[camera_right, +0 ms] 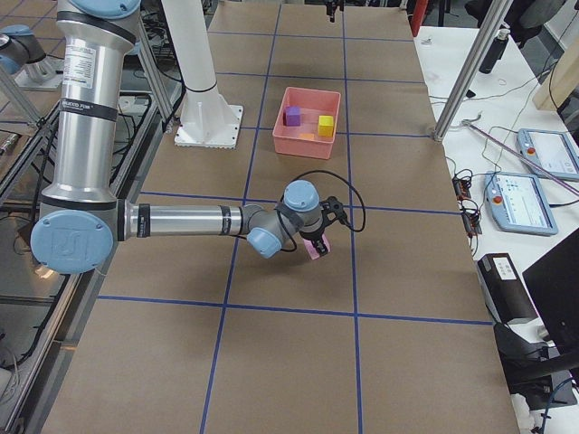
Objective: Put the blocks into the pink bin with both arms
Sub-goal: 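Lower the right gripper onto the pink cube and close on it, then carry the pink cube into the bin with the right gripper and release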
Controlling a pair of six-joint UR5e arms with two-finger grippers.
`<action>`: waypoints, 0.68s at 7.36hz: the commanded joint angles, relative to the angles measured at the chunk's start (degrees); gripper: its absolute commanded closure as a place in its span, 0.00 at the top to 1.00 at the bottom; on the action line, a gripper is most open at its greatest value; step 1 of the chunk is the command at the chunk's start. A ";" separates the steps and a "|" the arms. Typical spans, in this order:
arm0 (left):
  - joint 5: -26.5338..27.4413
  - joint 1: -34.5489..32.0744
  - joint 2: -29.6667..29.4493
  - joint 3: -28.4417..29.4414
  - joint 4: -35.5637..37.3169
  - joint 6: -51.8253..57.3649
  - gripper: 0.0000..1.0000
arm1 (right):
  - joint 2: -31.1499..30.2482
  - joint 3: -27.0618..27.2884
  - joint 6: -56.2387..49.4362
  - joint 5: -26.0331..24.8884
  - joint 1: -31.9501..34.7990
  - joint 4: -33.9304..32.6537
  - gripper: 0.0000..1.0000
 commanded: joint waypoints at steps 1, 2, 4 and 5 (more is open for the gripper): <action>0.00 0.09 0.00 -0.07 0.00 -2.08 1.00 | 7.85 5.05 17.79 -0.24 -2.77 -5.65 0.00; 0.00 0.17 -0.08 -0.24 0.00 -5.41 1.00 | 12.24 7.25 23.77 -0.85 -4.44 -12.31 0.00; -0.18 -0.87 3.23 -0.07 0.00 -5.27 1.00 | 22.69 13.74 32.76 -3.22 -8.21 -30.29 0.00; -0.26 -2.36 4.21 0.02 -1.04 -5.26 1.00 | 29.27 16.74 35.67 -5.84 -10.75 -41.62 0.05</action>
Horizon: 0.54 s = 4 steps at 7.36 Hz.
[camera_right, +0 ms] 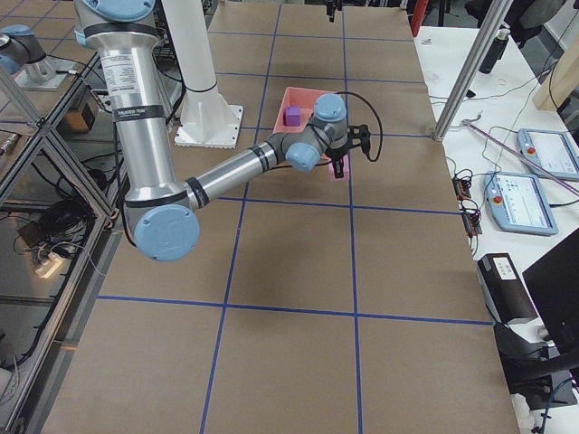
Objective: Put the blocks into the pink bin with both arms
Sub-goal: 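Carry the pink cube into the bin with the right gripper and release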
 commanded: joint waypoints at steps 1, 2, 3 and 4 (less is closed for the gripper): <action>-0.38 -3.56 1.81 0.41 -0.90 1.39 1.00 | 13.40 4.73 8.78 -5.81 -6.11 -20.15 0.11; -0.47 -6.37 1.81 2.77 -0.90 6.45 1.00 | 16.85 4.65 13.35 -8.45 -9.45 -21.61 0.20; -0.65 -9.79 1.81 5.92 -0.90 12.15 1.00 | 19.15 4.65 18.01 -13.26 -13.83 -21.63 0.33; -5.00 -12.35 1.64 9.26 -0.99 17.26 1.00 | 21.52 4.13 22.32 -17.83 -18.66 -21.71 0.42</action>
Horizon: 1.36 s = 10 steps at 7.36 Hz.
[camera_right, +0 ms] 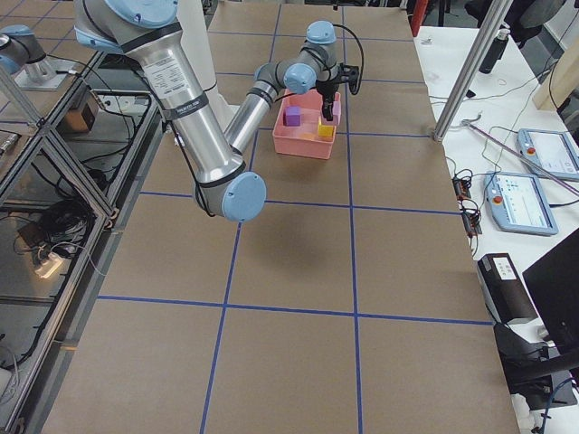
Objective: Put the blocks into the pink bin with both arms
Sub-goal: 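Carry the pink cube into the bin with the right gripper and release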
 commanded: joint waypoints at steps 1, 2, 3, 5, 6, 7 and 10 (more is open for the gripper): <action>-5.97 -4.21 -0.44 6.12 -1.56 7.59 1.00 | 3.80 -0.49 7.73 -11.69 -10.86 -0.68 0.73; -6.00 -4.13 -0.62 7.02 -2.10 7.61 1.00 | 4.41 -0.49 8.10 -17.32 -15.18 -0.94 0.99; -6.00 -4.21 -0.45 7.38 -2.10 7.61 1.00 | 5.90 -0.49 9.32 -17.90 -16.09 -3.56 1.00; -6.08 -4.30 0.08 7.38 -2.10 7.61 1.00 | 8.28 -0.31 8.98 -17.65 -16.10 -8.06 1.00; -6.00 -4.39 0.26 7.55 -2.10 7.61 1.00 | 7.59 -0.31 7.59 -17.30 -15.84 -8.24 1.00; -6.00 -5.00 2.09 8.51 -2.10 7.52 1.00 | 7.58 -0.40 3.05 -15.99 -12.88 -9.89 1.00; -5.91 -11.64 5.87 11.15 -2.27 7.96 1.00 | 2.86 -0.40 -16.43 -1.95 2.83 -10.97 1.00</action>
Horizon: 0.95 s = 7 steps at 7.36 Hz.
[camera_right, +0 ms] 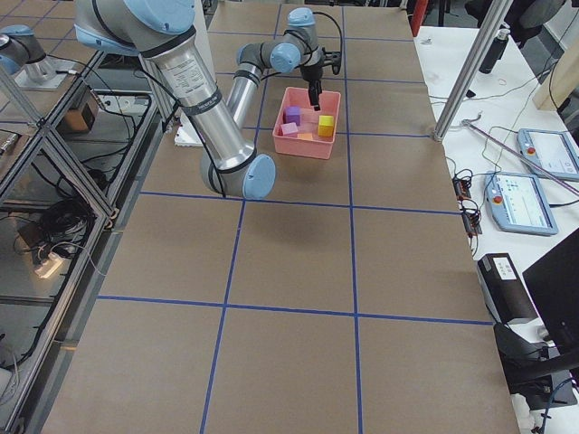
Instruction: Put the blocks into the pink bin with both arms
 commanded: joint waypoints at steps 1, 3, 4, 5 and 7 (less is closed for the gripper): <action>-0.32 -8.67 2.04 3.81 -0.31 0.53 1.00 | -5.70 -0.09 -18.24 10.01 11.90 0.01 1.00; -6.43 -12.05 7.37 4.81 -5.01 0.54 1.00 | -10.72 -0.96 -33.20 13.04 18.60 0.01 1.00; -10.31 -12.06 10.63 4.90 -10.97 -0.60 1.00 | -13.00 -2.19 -40.67 14.70 22.28 0.10 1.00; -10.52 -11.97 10.75 4.81 -11.90 -3.83 1.00 | -15.03 -3.42 -47.88 17.41 26.06 0.10 1.00; -10.00 -11.79 9.79 4.46 -11.65 -4.47 1.00 | -22.13 -5.27 -59.68 19.63 32.92 0.19 1.00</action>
